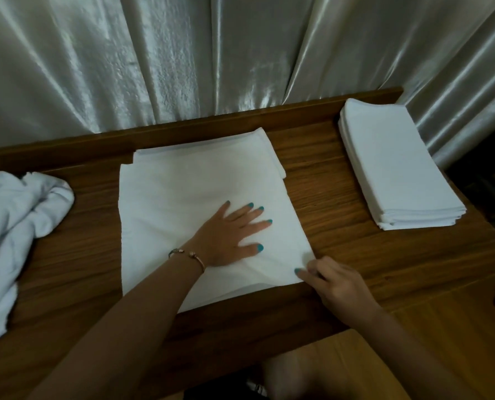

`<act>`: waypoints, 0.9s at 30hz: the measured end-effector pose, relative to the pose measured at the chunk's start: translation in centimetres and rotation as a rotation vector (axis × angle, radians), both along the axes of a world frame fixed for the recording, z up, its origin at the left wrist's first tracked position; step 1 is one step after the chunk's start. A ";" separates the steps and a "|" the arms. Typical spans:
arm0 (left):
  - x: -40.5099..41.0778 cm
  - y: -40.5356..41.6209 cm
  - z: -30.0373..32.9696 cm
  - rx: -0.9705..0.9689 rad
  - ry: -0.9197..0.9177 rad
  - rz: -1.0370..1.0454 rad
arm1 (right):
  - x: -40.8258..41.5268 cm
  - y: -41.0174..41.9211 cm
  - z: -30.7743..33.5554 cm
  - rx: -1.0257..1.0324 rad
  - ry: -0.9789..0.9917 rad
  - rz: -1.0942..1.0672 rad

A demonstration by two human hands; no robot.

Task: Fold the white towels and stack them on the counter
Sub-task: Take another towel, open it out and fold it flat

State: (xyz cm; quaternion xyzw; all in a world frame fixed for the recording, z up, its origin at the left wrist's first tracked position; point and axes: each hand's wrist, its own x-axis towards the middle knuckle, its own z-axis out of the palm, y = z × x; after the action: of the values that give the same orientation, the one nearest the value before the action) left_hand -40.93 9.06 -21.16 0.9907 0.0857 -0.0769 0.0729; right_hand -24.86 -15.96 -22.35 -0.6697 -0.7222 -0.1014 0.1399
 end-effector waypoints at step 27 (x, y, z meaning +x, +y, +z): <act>-9.3 3.7 2.8 -0.442 -0.031 0.387 | -19.1 13.5 -0.6 0.094 0.105 0.237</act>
State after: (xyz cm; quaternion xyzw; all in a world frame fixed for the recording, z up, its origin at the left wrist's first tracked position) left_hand -50.24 12.81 -18.31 0.9170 0.2531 -0.0634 0.3016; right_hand -43.97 -2.48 -22.96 -0.5770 -0.7823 -0.0828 0.2196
